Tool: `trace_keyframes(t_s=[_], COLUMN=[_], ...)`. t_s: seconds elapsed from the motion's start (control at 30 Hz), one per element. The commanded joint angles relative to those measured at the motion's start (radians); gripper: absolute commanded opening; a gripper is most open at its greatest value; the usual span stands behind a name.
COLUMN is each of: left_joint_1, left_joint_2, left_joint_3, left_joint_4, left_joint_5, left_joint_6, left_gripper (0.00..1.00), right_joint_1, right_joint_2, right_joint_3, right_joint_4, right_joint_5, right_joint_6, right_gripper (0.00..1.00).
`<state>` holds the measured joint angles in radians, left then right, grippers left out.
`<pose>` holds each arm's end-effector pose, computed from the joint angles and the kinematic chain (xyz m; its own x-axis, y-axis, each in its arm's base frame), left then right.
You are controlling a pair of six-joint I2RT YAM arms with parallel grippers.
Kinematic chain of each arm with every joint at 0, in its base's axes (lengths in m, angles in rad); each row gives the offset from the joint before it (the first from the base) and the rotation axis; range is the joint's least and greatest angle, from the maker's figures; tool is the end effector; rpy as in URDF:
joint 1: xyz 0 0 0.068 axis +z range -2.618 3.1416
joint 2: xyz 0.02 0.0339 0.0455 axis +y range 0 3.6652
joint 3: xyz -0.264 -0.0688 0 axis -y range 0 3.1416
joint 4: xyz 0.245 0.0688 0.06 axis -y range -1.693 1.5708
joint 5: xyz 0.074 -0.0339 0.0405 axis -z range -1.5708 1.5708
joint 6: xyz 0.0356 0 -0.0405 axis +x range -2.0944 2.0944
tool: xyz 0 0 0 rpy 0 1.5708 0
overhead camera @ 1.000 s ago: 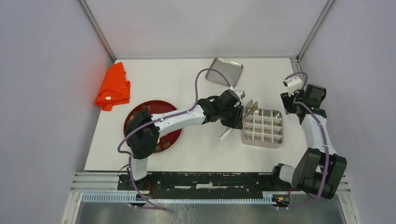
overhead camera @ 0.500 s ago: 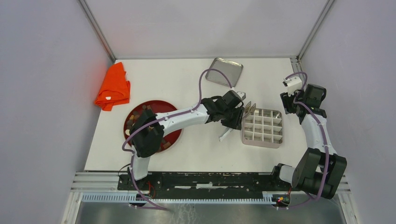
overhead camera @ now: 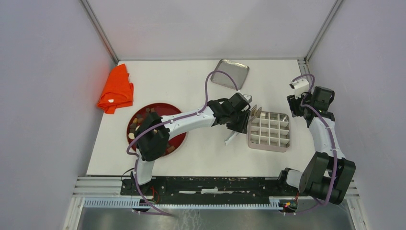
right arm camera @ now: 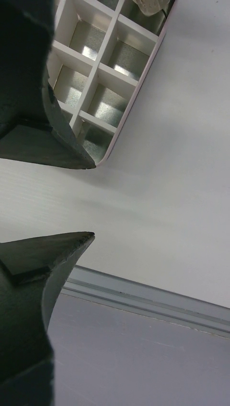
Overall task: Pack the chocolate
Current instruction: Place the fake chocolate in the packing box.
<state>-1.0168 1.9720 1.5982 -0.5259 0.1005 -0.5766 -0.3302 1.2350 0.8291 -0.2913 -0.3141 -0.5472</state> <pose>0.2290 -0.3770 0.2372 -0.8246 0.3019 -0.4785 0.5122 0.7574 -0.4049 0.2538 -0.0753 0.2519 -0.5626 -0.3303 -0.7579 -0.2440 0.9422 -0.2295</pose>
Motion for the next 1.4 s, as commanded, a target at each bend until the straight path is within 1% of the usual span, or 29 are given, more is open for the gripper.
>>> trace_keyframes(t_s=[0.0, 0.3, 1.17, 1.37], left_joint_1=[-0.005, -0.007, -0.007, -0.007], left_joint_2=[0.0, 0.004, 0.001, -0.001], left_joint_3=[0.052, 0.061, 0.067, 0.07], left_joint_4=[0.022, 0.013, 0.006, 0.007], left_joint_5=[-0.027, -0.031, -0.025, -0.019], left_joint_6=[0.044, 0.046, 0.047, 0.047], left_gripper=[0.34, 0.39, 0.45, 0.45], right_joint_1=[-0.005, -0.005, -0.005, -0.004], right_joint_2=[-0.01, -0.008, 0.001, 0.001], right_joint_3=[0.004, 0.004, 0.003, 0.004], right_joint_4=[0.017, 0.015, 0.011, 0.009], right_joint_5=[-0.013, -0.018, -0.016, -0.017], right_joint_6=[-0.006, -0.008, -0.011, -0.011], right_gripper=[0.57, 0.57, 0.57, 0.57])
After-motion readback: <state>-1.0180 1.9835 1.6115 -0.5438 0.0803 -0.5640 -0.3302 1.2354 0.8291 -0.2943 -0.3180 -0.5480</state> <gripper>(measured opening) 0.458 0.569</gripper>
